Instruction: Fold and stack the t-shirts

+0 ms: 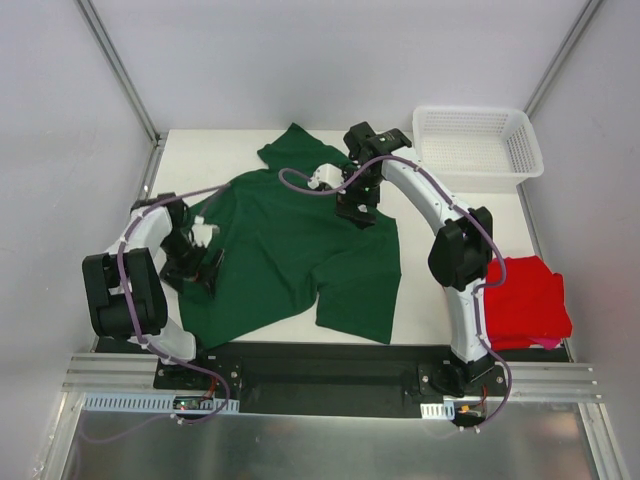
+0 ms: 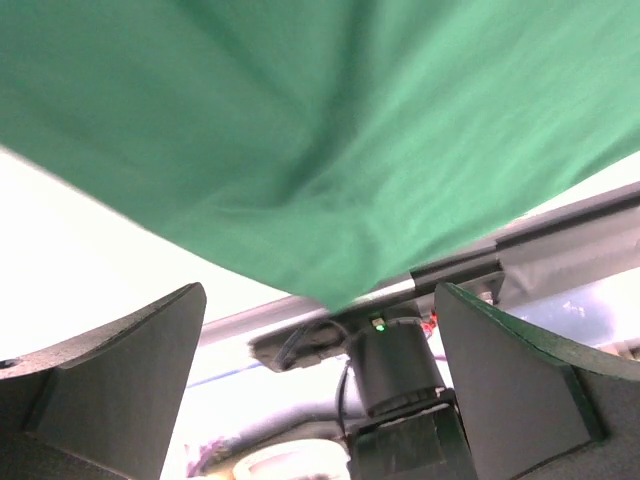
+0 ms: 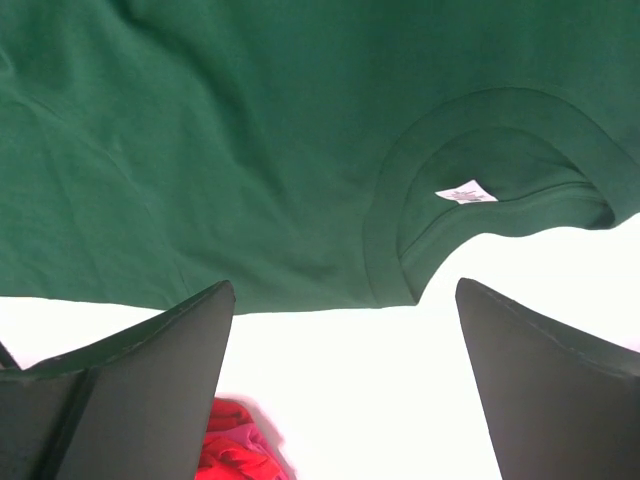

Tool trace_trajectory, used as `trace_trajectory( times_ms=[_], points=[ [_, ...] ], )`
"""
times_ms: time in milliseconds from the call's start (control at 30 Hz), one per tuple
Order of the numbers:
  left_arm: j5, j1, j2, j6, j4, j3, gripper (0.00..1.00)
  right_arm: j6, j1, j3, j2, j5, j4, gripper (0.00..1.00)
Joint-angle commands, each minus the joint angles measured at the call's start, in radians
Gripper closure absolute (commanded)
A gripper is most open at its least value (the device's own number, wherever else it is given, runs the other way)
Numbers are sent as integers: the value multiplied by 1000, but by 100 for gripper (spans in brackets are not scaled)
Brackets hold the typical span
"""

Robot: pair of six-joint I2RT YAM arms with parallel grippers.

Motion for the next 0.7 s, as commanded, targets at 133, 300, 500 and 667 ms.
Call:
trace_trajectory(
  times_ms=[133, 300, 500, 667],
  points=[
    [21, -26, 81, 59, -84, 424, 1, -18, 3, 42, 18, 12, 13, 4],
    [60, -55, 196, 106, 11, 392, 1, -3, 3, 49, 25, 15, 21, 4],
    [92, -95, 302, 168, 64, 416, 1, 14, 4, 29, 21, 25, 21, 4],
    [99, -95, 370, 183, 65, 417, 1, 32, 4, 13, 7, 25, 21, 4]
  ],
)
